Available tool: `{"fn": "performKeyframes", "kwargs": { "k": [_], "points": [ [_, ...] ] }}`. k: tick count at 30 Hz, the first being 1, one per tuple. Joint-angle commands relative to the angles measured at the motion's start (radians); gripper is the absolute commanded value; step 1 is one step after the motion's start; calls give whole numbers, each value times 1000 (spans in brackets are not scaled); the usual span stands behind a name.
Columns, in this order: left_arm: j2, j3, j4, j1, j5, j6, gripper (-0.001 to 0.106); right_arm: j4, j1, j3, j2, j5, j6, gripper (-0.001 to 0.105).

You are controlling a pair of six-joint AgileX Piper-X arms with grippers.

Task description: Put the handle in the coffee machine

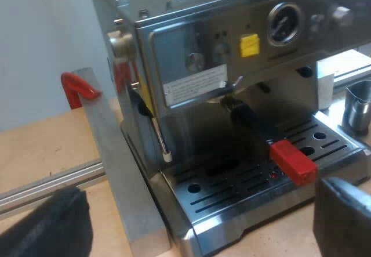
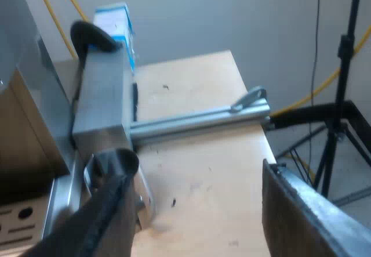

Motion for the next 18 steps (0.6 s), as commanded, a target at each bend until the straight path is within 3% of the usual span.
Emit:
{"fn": "performKeyframes", "kwargs": {
  "k": [1, 11, 18],
  "points": [
    [-125, 70, -114, -27, -37, -19, 79, -67, -6, 23, -44, -5, -17, 51],
    [-124, 289, -152, -88, -46, -16, 79, -77, -6, 175, -41, -5, -13, 51],
    [-122, 355, -185, -114, -49, -15, 79, -77, -6, 299, -41, -5, -13, 51]
  ]
}}
